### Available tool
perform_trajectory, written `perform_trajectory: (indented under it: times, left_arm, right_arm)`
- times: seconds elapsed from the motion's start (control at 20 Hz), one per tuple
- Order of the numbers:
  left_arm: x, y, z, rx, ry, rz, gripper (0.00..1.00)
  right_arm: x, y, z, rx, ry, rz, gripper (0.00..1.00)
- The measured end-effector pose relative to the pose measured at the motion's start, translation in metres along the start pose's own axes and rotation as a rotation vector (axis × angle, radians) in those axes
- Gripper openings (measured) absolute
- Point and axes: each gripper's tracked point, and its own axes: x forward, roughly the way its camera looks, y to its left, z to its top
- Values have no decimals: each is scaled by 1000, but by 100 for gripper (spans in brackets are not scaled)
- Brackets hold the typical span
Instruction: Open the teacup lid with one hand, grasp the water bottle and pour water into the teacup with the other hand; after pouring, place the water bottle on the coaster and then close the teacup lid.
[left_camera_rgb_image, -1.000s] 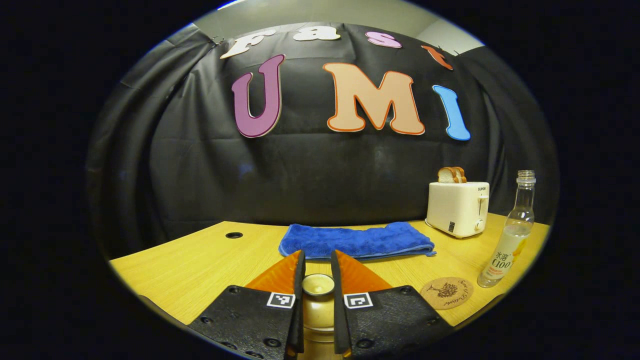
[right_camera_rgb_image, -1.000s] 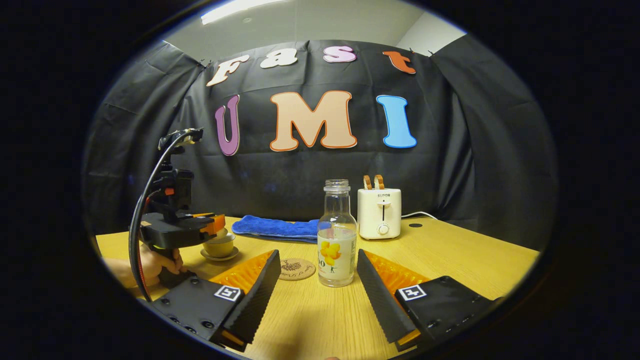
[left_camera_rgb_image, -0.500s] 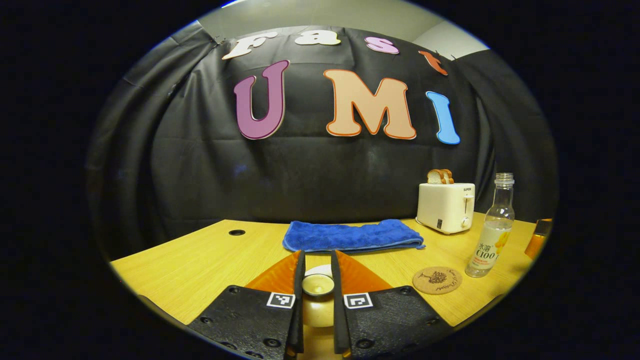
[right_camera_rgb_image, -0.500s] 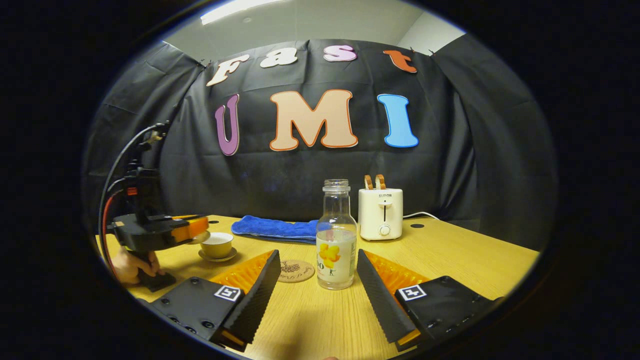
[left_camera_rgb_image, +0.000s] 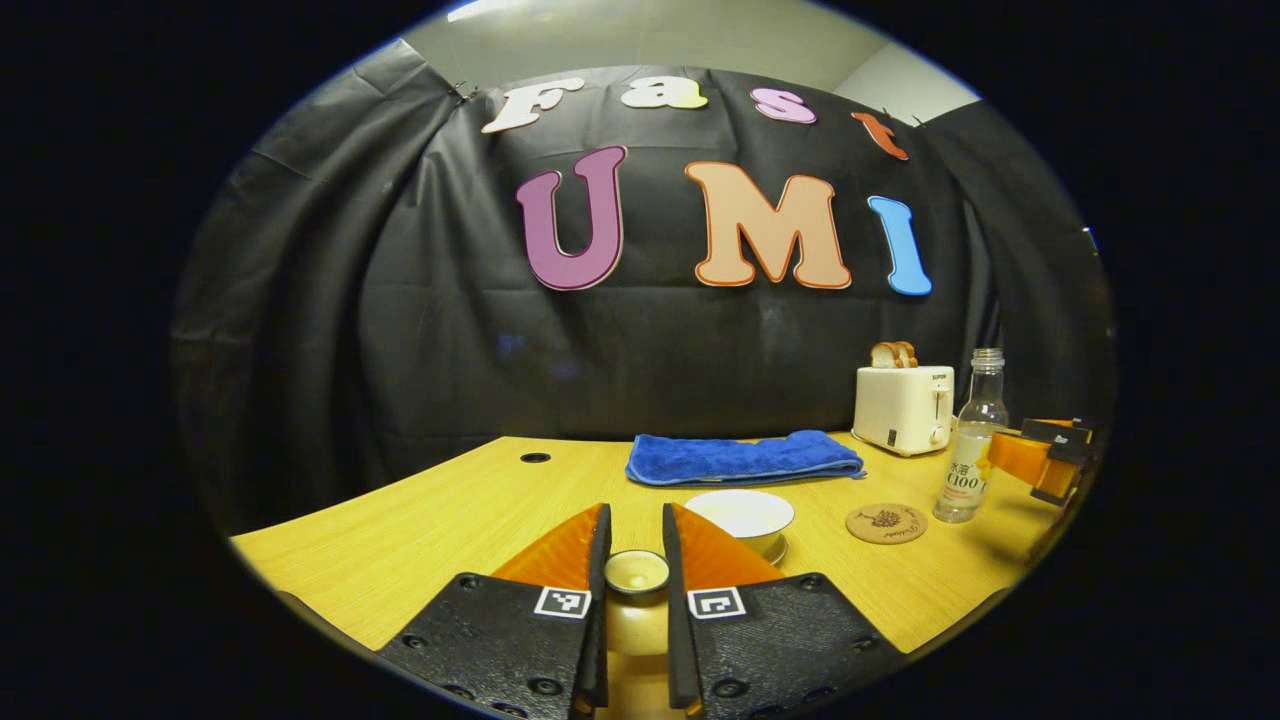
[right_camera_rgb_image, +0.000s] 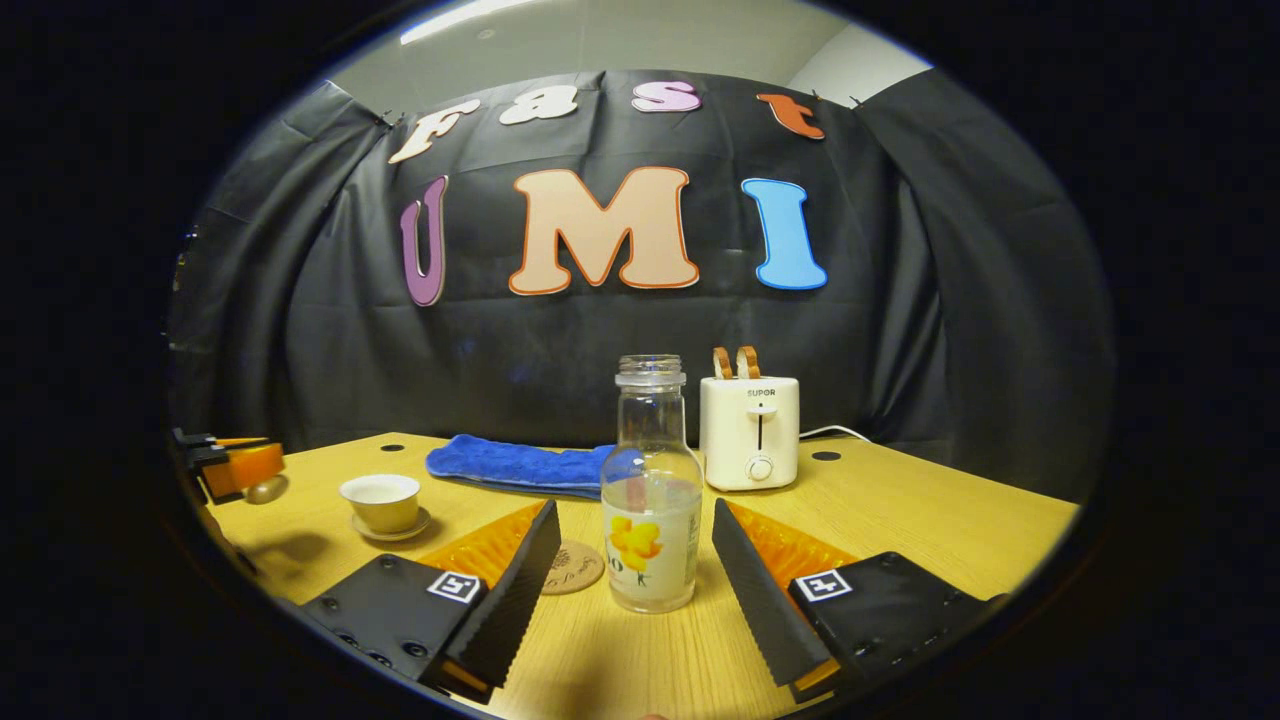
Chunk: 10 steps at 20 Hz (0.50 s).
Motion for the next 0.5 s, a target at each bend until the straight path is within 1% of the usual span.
perform_trajectory:
  times: [0.15, 0.3, 0.4, 0.5]
  left_arm:
    - [-3, -2, 0, 1, 1, -18, 20]
    - [-3, -3, -1, 0, 1, -22, 20]
    - [-2, -3, -1, 0, 0, -24, 20]
    - [-2, -3, -1, 0, 1, -22, 20]
  right_arm:
    - [19, -2, 0, 0, -2, -29, 98]
    - [36, -6, 0, -1, -1, -52, 97]
    - [45, -6, 0, 0, -1, -53, 97]
    - [51, -3, -1, -1, -2, -38, 98]
